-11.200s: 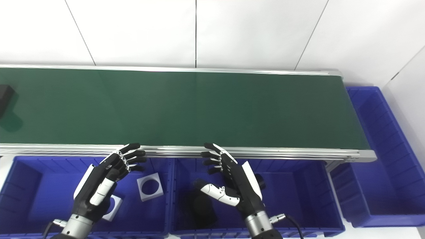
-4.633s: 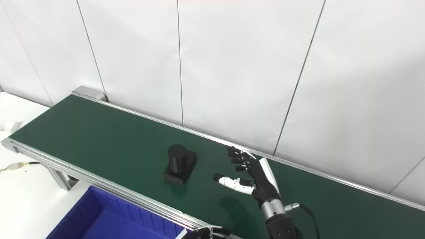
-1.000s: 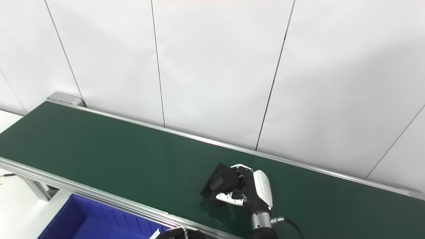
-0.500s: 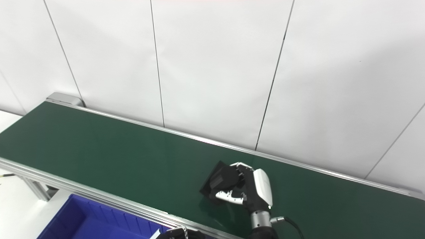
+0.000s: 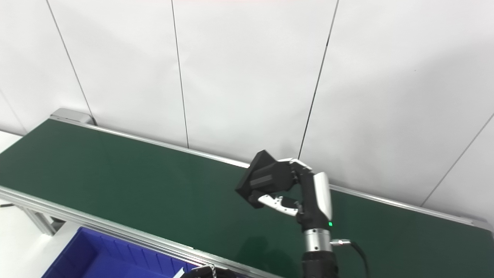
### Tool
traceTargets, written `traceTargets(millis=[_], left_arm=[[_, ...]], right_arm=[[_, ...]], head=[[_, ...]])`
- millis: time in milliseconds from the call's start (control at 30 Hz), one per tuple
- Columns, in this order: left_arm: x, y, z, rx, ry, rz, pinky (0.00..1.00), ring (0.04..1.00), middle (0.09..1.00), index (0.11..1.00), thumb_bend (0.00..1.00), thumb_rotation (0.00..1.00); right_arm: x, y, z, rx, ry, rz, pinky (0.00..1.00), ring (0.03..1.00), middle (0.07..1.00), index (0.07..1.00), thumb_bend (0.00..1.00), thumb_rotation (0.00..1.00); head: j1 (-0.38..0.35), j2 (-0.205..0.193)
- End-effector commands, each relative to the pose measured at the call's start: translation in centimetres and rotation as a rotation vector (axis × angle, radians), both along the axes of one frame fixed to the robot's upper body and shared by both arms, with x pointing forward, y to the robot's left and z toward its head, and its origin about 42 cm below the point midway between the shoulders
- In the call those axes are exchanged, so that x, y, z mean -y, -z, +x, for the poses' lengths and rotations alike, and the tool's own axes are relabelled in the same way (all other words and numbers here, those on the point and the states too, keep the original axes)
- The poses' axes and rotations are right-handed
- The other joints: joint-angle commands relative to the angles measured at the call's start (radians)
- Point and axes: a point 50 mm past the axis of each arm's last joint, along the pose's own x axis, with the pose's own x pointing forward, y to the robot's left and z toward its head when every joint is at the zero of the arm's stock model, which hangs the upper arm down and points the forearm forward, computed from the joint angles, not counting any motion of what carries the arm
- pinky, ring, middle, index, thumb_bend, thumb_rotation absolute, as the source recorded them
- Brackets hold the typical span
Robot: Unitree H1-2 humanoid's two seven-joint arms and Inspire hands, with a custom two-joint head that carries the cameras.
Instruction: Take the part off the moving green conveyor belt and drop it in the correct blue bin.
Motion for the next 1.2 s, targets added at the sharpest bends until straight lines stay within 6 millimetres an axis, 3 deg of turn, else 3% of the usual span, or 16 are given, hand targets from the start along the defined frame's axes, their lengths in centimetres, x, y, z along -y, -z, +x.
traceTargets(millis=[0,333,600,733,1033,1067,1167], left_arm=[[0.1,-1.0,0.7,0.065,0.005,-0.018,0.58,0.634,0.667,0.659,0.73,0.82],[-0.2,-1.1,0.6,0.064,0.001,-0.023,0.58,0.63,0.664,0.662,0.75,0.83],[-0.9,-1.6,0.4,0.066,-0.005,-0.02,0.59,0.642,0.672,0.667,0.75,0.82],[-1.4,-1.9,0.4,0.067,-0.006,-0.025,0.6,0.648,0.677,0.668,0.73,0.82],[-2.9,-2.9,0.2,0.061,-0.009,-0.035,0.63,0.666,0.684,0.672,0.71,0.79],[-3.1,-3.2,0.1,0.055,-0.012,-0.034,0.63,0.666,0.684,0.672,0.72,0.78],[-3.4,-4.0,0.1,0.044,-0.017,-0.034,0.64,0.673,0.685,0.673,0.74,0.77]], right_arm=[[-0.1,-2.9,0.2,0.07,-0.009,0.026,0.32,0.408,0.501,0.54,0.49,0.0],[2.3,-4.7,-2.4,0.127,0.014,0.014,0.3,0.4,0.502,0.544,0.49,0.0],[5.3,-6.4,-6.1,0.151,0.059,-0.011,0.3,0.403,0.497,0.547,0.49,0.0],[6.4,-7.0,-7.6,0.145,0.074,-0.014,0.29,0.409,0.504,0.542,0.49,0.0],[9.4,-7.2,-12.3,0.125,0.116,-0.03,0.29,0.419,0.506,0.537,0.49,0.0],[9.7,-7.1,-13.0,0.112,0.124,-0.024,0.29,0.42,0.507,0.536,0.49,0.0],[10.4,-6.9,-14.6,0.079,0.146,-0.027,0.3,0.419,0.507,0.537,0.49,0.0]], head=[[-0.003,0.001],[-0.04,0.009],[-0.109,0.041],[-0.183,0.076],[-0.275,0.139],[-0.298,0.163],[-0.318,0.188]])
